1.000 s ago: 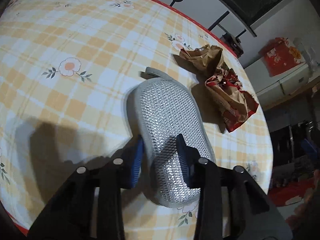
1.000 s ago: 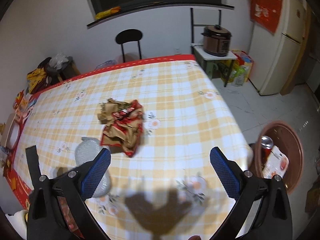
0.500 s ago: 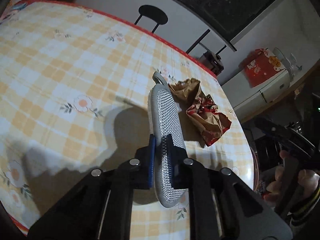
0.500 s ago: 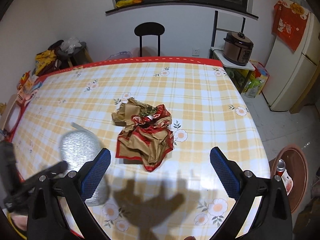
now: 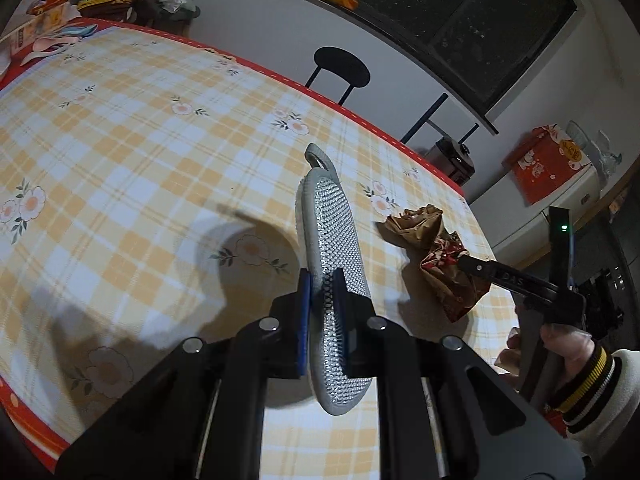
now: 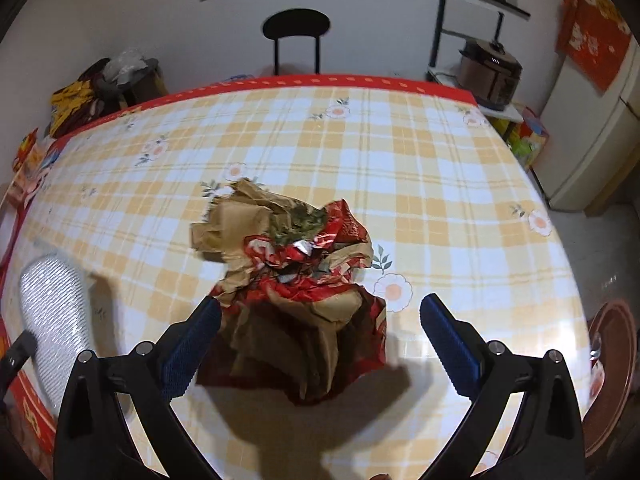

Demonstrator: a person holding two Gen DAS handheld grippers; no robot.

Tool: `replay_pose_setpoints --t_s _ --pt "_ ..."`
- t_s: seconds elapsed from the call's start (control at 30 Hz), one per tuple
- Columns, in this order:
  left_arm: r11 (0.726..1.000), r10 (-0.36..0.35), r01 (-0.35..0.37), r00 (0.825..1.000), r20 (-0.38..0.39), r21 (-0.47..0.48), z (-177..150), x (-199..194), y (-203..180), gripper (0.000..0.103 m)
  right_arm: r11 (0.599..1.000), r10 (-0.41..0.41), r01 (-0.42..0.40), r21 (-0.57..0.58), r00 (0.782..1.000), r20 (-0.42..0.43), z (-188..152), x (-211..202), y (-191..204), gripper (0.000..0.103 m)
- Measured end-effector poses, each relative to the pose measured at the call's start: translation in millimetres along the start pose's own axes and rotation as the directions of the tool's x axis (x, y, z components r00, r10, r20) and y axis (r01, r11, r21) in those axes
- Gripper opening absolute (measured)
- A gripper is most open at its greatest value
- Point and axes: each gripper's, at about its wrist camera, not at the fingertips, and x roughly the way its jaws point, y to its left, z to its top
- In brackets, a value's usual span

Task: Collect trash
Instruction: 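Grasp the crumpled brown-and-red paper with the right tool while the left tool holds the sponge, then carry the brown paper to the bin with the right tool while the left tool holds the sponge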

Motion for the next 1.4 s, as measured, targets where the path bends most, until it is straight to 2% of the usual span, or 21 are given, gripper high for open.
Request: replay_pose_setpoints --t_s 0.23,0.3,0.33,0.37,0.43,0.53,0.67,0.93,1.17,1.4 --pt "1.000 0.005 -0.005 1.000 0.015 -0.013 -1 -7 5 0.014 0.995 0.035 -0.029 0.097 0.997 -0.069 -10 21 -3 0.098" --pt "1.000 0.007 -0.006 1.000 0.023 -0.021 0 -10 6 0.014 0.990 0.060 -0.052 0.132 0.996 -0.060 -11 20 -7 0.097" --pt "1.000 0.009 -0.009 1.000 0.028 -0.022 0 -12 6 0.014 0.987 0.077 -0.070 0.146 0.996 -0.043 -12 16 -9 0.093" --pt "1.000 0.011 -0.010 0.999 0.033 -0.022 1 -14 5 0.014 0.985 0.086 -0.079 0.154 0.996 -0.038 -13 15 -10 0.081" --pt "1.000 0.012 -0.012 0.999 0.044 -0.020 1 -19 4 0.014 0.982 0.111 -0.104 0.156 0.993 -0.036 -14 10 -10 0.067" --pt "1.000 0.013 -0.012 0.998 0.065 -0.016 3 -25 2 0.014 0.988 0.105 -0.103 0.114 0.994 -0.014 -18 -2 -6 0.061" --pt "1.000 0.017 -0.016 0.996 0.089 -0.019 3 -35 -1 0.014 0.988 0.123 -0.126 0.089 0.992 0.035 -21 -21 -5 0.059" --pt "1.000 0.017 -0.017 0.995 0.101 0.003 -1 -45 -17 0.014 0.994 0.110 -0.104 -0.044 0.980 0.165 -23 -71 -3 0.059" --pt "0.997 -0.022 0.012 0.992 0.123 0.076 4 -50 -52 0.014 0.993 0.118 -0.108 -0.057 0.960 0.252 -28 -111 -22 0.059" --pt "0.988 -0.065 0.045 0.989 0.135 0.148 -1 -56 -99 0.014 0.993 0.119 -0.121 -0.013 0.938 0.327 -43 -150 -65 0.059"
